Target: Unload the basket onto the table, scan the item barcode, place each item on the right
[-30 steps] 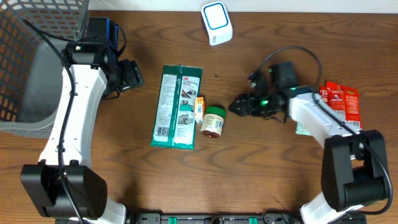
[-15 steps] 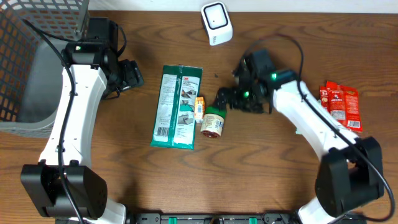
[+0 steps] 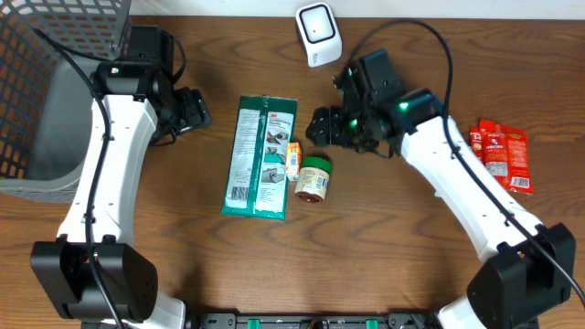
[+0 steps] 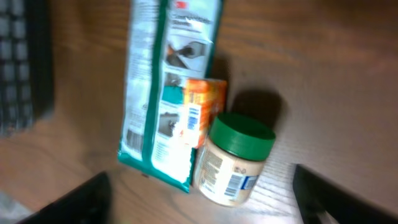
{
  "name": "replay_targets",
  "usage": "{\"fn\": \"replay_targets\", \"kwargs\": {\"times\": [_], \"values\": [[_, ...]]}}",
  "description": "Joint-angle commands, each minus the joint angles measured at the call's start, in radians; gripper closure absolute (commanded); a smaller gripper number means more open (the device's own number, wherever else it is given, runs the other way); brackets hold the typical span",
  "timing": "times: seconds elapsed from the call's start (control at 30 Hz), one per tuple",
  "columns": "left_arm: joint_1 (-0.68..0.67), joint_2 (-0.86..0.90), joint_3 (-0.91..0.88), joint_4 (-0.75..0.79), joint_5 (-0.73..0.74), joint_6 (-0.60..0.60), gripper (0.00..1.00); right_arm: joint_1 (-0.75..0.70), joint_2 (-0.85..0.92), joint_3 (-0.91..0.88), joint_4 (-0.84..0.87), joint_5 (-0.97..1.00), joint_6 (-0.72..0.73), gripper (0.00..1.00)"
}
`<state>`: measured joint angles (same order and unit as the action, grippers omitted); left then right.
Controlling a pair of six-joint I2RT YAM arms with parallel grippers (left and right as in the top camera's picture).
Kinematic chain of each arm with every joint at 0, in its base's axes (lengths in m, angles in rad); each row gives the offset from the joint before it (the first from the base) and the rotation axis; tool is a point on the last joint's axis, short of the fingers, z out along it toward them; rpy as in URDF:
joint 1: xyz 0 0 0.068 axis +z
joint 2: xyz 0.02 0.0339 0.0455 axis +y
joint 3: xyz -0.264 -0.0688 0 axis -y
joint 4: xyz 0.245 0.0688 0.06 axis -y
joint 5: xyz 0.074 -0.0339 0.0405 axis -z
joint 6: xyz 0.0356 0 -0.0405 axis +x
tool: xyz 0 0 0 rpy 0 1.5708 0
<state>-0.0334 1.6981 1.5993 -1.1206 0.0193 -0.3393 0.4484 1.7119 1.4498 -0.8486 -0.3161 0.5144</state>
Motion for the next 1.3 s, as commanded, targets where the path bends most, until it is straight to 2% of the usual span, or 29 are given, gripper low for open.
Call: {"fn": "replay_targets", "kwargs": {"times": [0.0, 0.13, 0.27, 0.5, 1.27], "values": [[0.004, -0.014, 0.003, -0.004, -0.013, 0.006, 0.15, 0.021, 0.011, -0.106, 0.068, 0.016, 0.188, 0.05], [0.004, -0.014, 0.003, -0.004, -0.013, 0.006, 0.15, 0.040, 0.011, -0.211, 0.204, 0.021, 0.189, 0.07], [0.004, -0.014, 0.003, -0.004, -0.013, 0.006, 0.15, 0.057, 0.016, -0.275, 0.256, 0.070, 0.242, 0.09], [0.004, -0.014, 0.003, -0.004, -0.013, 0.006, 0.15, 0.079, 0.060, -0.282, 0.290, 0.111, 0.297, 0.12], [0.004, -0.014, 0.003, -0.004, -0.013, 0.006, 0.15, 0.084, 0.155, -0.282, 0.314, 0.132, 0.327, 0.11]]}}
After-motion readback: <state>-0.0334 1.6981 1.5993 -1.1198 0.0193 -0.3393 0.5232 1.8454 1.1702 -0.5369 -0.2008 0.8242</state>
